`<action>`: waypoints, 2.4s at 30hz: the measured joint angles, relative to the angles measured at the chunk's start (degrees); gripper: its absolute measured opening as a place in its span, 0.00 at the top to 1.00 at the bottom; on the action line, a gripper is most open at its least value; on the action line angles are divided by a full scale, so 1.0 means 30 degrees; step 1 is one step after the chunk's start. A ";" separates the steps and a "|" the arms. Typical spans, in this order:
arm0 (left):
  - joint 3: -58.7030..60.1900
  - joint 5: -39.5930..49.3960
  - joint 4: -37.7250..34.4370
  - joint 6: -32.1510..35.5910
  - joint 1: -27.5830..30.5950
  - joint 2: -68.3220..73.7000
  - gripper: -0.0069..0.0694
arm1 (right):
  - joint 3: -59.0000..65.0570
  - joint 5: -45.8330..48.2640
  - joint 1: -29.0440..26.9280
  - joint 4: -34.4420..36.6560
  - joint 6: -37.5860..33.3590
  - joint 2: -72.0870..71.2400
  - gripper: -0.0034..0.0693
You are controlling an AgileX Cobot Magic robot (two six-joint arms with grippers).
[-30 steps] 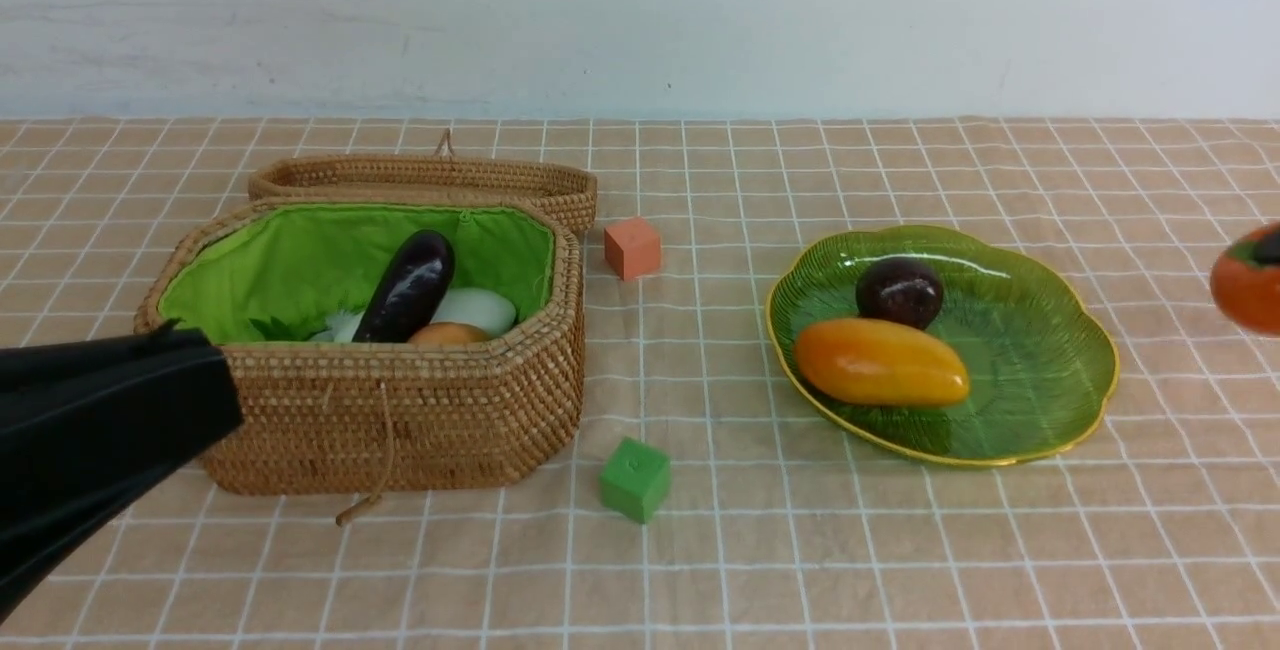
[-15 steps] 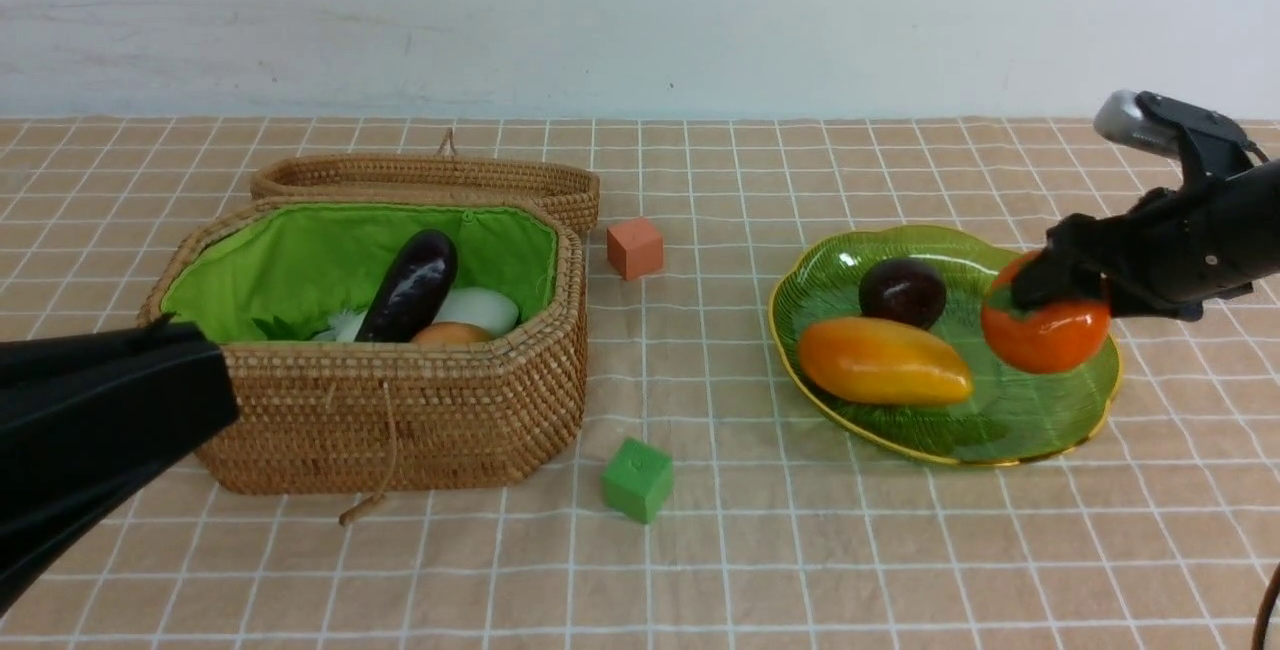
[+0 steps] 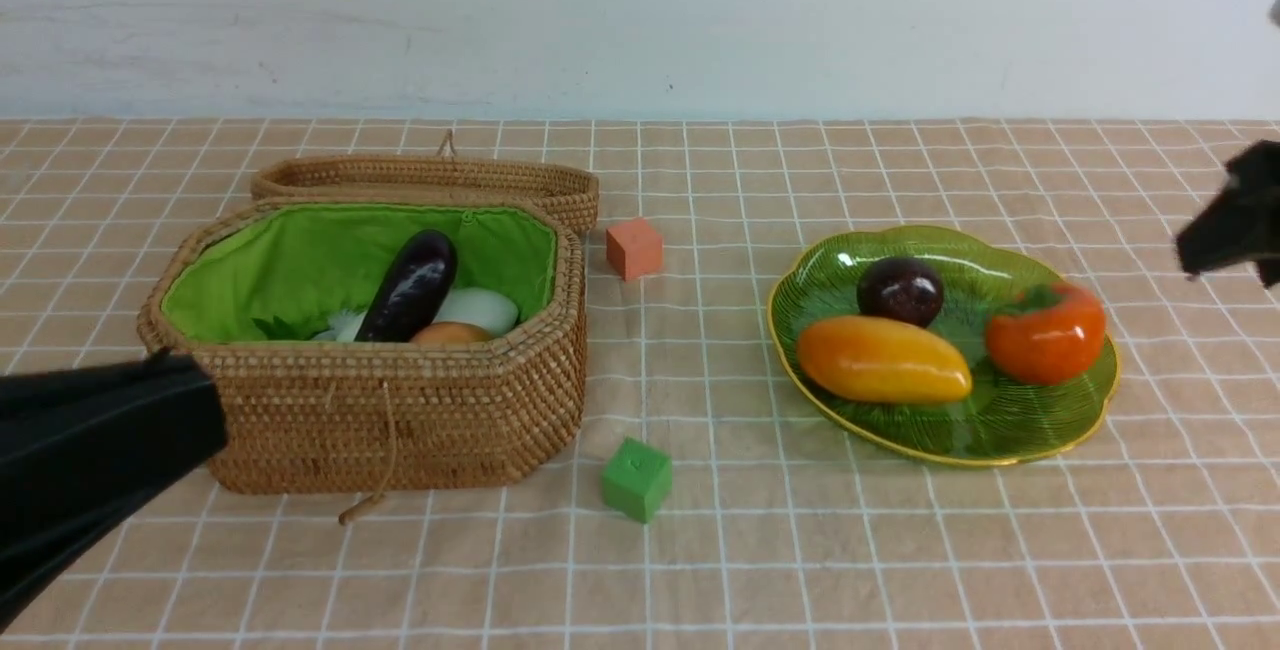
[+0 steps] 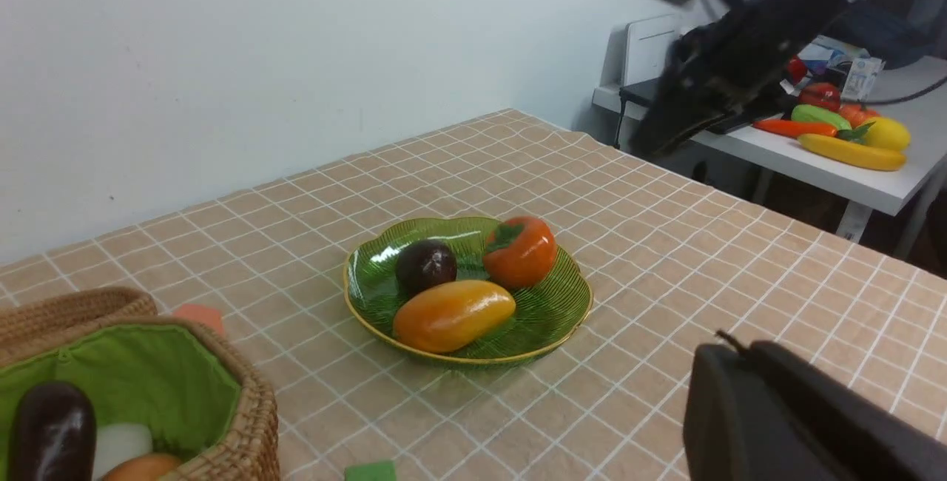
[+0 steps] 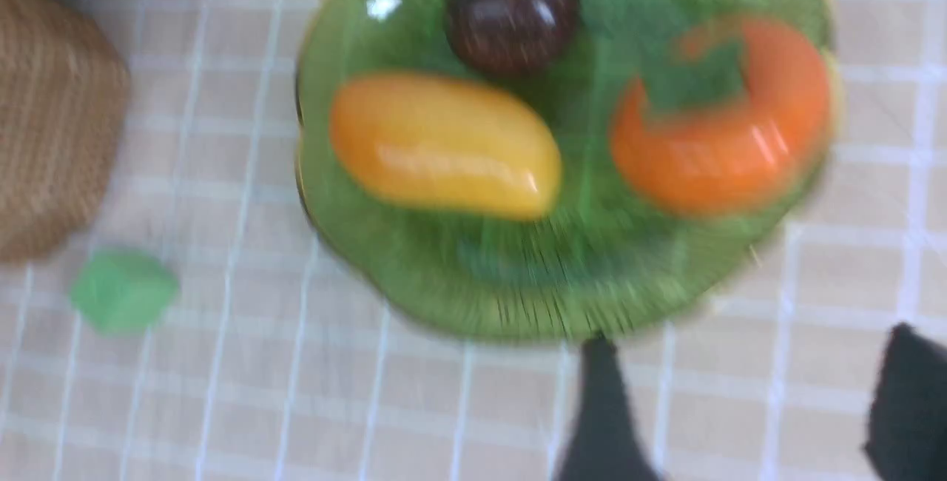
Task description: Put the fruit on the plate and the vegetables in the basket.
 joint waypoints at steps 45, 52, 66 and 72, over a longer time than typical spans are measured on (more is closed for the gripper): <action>1.1056 0.1664 0.1420 -0.0968 0.0000 -0.7867 0.93 | 2.5400 -1.6592 0.4233 -0.3401 0.2570 -2.6268 0.98; 1.1056 0.2360 0.1419 -0.0968 0.0000 -0.7867 0.92 | 2.5401 -1.3502 0.4214 -0.5676 0.4823 -2.6725 0.98; 1.1056 0.2448 0.1439 -0.0968 0.0000 -0.7867 0.91 | 2.5348 -1.3300 0.4214 -0.6910 0.7409 -2.6725 0.97; 1.1056 0.2448 0.1439 -0.0968 0.0000 -0.7867 0.90 | 2.5346 -1.3279 0.4214 -0.6927 0.7470 -2.6730 0.97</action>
